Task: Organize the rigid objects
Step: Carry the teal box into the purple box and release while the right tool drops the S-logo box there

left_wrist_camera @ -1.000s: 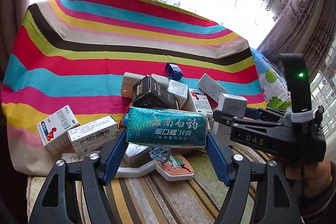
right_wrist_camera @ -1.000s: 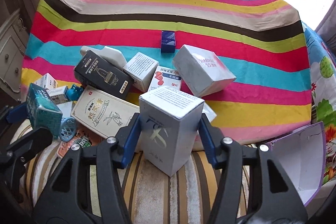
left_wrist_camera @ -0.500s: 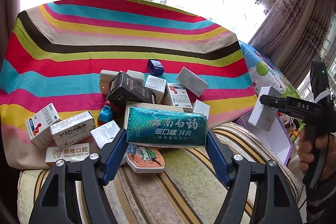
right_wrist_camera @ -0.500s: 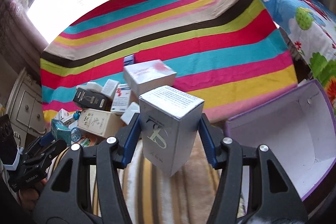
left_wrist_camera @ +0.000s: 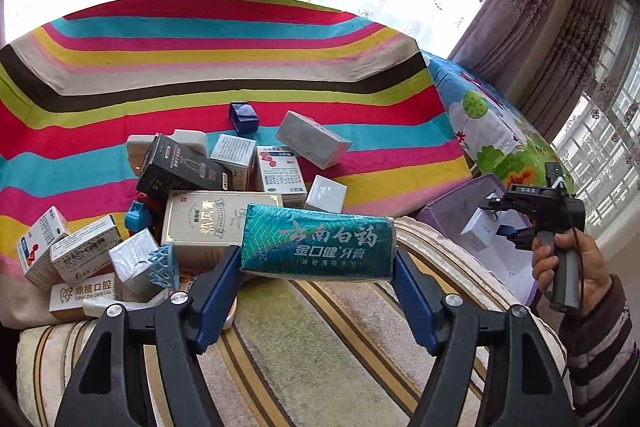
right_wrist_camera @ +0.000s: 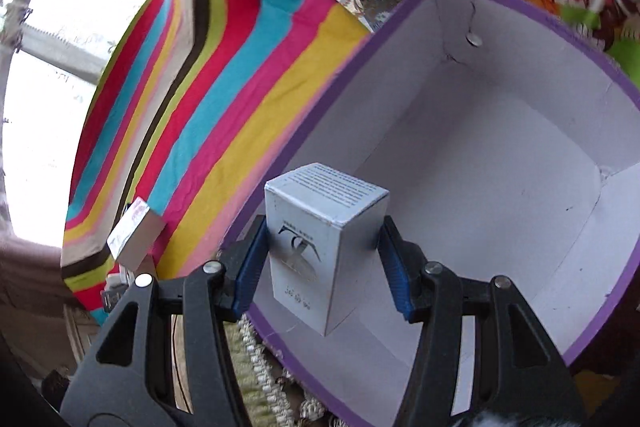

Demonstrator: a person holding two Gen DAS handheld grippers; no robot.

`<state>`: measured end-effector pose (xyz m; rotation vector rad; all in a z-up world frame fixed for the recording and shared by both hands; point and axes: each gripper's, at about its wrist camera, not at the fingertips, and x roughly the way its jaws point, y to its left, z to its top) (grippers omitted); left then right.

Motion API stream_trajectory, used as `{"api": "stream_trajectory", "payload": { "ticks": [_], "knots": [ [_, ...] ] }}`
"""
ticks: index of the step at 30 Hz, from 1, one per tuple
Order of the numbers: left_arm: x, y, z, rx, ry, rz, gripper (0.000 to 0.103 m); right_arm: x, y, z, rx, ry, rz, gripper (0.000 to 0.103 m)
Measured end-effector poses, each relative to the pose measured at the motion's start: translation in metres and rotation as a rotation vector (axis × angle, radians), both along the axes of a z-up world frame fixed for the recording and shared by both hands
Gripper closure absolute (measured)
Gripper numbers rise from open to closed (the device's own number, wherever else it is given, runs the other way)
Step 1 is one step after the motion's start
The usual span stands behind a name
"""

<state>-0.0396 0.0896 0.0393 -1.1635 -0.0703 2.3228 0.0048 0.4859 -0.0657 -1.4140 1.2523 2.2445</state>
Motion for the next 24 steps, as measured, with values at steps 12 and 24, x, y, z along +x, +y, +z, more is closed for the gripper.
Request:
{"api": "stream_trajectory", "payload": {
  "ticks": [12,24],
  "knots": [
    [0.002,0.028,-0.005,-0.055,-0.019,-0.041,0.029,-0.017,0.049,-0.091,-0.229,-0.012,-0.263,0.025],
    [0.015,0.065,0.003,-0.060,-0.008,-0.132,0.029,-0.001,0.061,-0.078,-0.258,0.010,-0.214,0.023]
  ]
}}
